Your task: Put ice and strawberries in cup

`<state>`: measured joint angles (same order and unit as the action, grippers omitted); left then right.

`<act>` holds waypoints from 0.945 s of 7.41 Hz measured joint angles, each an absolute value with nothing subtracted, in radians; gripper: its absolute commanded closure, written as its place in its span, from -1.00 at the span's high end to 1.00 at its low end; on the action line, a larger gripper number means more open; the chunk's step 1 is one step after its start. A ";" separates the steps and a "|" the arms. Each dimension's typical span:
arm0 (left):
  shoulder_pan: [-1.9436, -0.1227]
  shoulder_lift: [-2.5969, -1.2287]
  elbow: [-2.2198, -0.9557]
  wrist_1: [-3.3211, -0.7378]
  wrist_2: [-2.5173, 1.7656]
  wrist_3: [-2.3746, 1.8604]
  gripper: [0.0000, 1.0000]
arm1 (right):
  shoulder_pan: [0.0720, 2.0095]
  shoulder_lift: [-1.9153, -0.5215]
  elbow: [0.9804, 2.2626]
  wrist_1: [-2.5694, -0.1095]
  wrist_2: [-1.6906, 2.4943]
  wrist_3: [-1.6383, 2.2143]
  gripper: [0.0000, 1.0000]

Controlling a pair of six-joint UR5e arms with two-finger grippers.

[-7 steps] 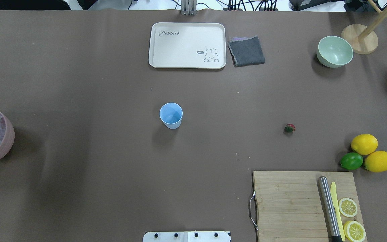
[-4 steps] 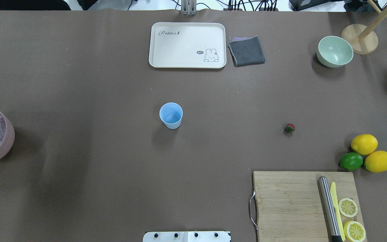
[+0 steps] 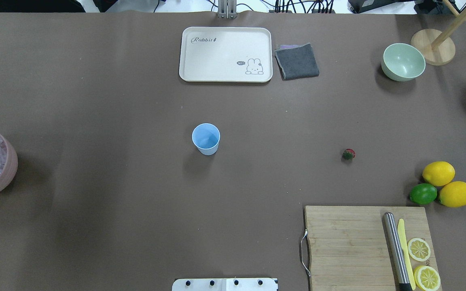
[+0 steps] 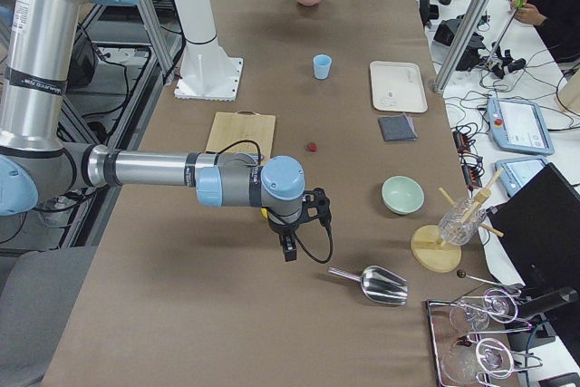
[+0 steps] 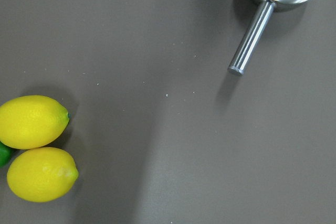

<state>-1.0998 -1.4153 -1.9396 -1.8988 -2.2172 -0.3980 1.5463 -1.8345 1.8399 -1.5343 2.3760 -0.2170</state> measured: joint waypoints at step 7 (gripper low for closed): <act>-0.772 -1.992 -1.917 -1.614 -2.102 -1.007 -1.00 | 1.543 -1.812 1.846 -1.536 2.394 -0.219 1.00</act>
<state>-0.7721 -1.9923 -1.9168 -1.6143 -2.1017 -1.0066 1.5430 -1.8116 1.8460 -1.5357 2.3945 -0.2193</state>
